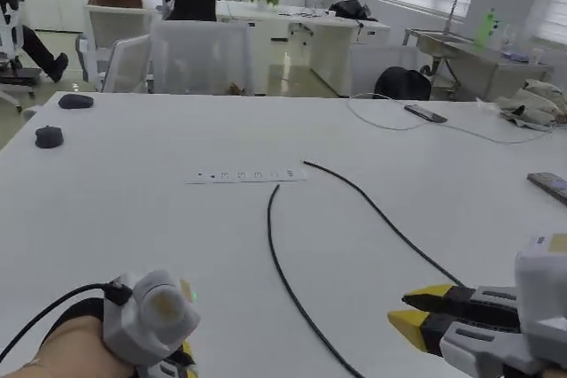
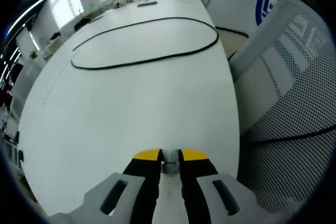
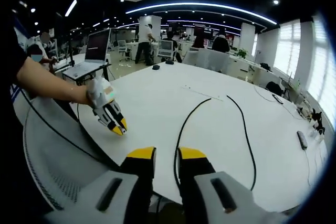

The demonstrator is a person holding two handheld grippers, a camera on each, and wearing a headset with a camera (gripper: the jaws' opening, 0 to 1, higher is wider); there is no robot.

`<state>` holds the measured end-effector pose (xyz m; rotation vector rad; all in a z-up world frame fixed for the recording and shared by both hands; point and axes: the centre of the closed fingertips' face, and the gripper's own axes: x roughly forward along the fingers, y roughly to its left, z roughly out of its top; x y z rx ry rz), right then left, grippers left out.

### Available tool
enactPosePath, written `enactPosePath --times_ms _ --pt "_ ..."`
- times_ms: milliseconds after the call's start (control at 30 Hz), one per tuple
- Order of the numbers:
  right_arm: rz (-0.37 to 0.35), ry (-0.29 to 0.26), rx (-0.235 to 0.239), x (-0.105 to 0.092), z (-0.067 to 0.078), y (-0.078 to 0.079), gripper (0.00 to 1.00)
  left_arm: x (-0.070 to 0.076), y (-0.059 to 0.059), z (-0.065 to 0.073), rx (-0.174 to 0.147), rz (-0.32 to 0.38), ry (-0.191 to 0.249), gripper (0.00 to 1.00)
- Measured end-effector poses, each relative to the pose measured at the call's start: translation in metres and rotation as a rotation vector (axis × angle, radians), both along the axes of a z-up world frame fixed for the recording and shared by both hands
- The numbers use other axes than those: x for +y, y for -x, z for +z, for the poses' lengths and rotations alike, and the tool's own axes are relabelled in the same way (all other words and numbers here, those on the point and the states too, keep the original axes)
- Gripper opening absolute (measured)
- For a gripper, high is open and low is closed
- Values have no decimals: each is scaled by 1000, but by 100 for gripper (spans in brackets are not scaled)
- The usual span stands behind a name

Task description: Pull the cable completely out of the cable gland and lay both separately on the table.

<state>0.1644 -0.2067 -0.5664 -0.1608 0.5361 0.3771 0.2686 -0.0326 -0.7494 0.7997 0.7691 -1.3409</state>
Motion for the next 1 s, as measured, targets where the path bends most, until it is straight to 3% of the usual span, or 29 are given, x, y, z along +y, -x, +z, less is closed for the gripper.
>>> enactPosePath --times_ms 67,100,200,233,333,567,633,667,733,867,933,1000 --pt "-12 0 0 -3 1 3 16 -2 2 -2 21 -1 0 15" --pt "-17 -4 -3 -4 3 4 16 -4 4 -2 48 11 12 16" --pt "-25 -3 -2 -5 3 5 16 -1 4 0 72 50 1 24" --pt "-25 -1 1 -5 2 6 16 -1 5 3 66 39 6 25" --pt "-23 -8 10 -3 0 3 15 5 16 19 98 30 27 24" --pt "29 -45 81 14 -17 -1 16 48 37 57 141 68 16 27" --pt "56 -44 121 21 -25 -1 17 65 42 77 177 157 72 30" --pt "79 -45 155 26 -31 2 18 69 43 80 186 169 80 31" --pt "120 -28 179 33 -38 4 18 87 47 93 215 236 113 35" --pt "158 -38 225 42 -45 9 20 124 51 114 196 363 176 42" --pt "164 -52 244 45 -48 10 21 141 50 122 189 463 219 44" --pt "177 -71 262 50 -50 14 21 154 52 128 198 539 255 47"
